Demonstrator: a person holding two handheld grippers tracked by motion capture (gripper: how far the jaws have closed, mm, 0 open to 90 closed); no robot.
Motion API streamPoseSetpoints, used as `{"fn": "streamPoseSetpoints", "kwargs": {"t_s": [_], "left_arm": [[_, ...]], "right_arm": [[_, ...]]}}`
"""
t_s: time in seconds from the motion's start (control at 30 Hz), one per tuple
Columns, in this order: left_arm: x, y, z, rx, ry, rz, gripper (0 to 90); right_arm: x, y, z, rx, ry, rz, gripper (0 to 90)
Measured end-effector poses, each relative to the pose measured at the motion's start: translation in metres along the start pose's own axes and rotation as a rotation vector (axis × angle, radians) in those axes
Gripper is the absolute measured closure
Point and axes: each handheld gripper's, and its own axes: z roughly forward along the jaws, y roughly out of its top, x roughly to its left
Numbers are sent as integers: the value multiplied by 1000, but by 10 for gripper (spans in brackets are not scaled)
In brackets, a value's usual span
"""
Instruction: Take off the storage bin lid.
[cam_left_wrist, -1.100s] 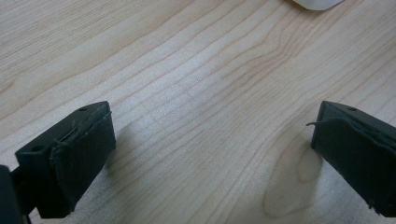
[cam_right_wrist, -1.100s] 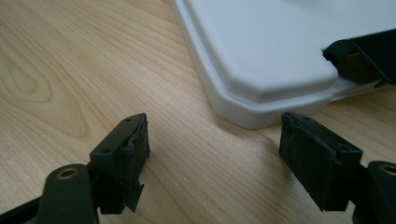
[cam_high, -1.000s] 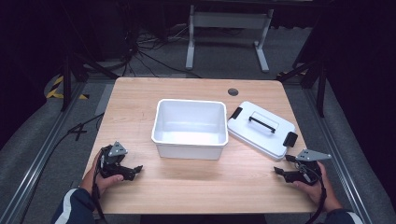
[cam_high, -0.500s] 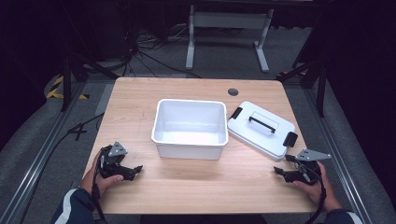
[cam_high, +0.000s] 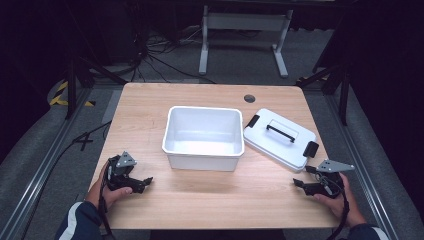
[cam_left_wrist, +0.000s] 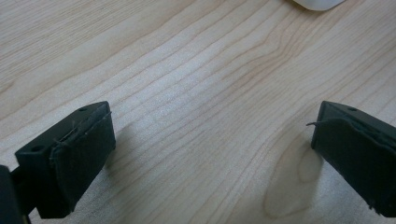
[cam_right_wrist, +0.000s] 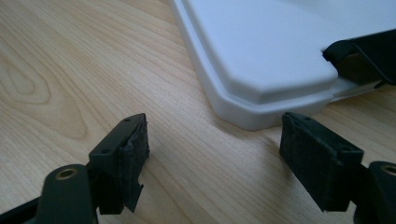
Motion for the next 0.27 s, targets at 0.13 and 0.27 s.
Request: {"fn": "streamPoseSetpoints", "kwargs": {"t_s": [0.13, 0.27], "left_arm": [[0, 0, 0, 0, 1, -3, 1], [0, 0, 0, 0, 1, -2, 1]], "right_arm": [[0, 0, 0, 0, 4, -3, 240], [0, 0, 0, 2, -2, -2, 224]]}}
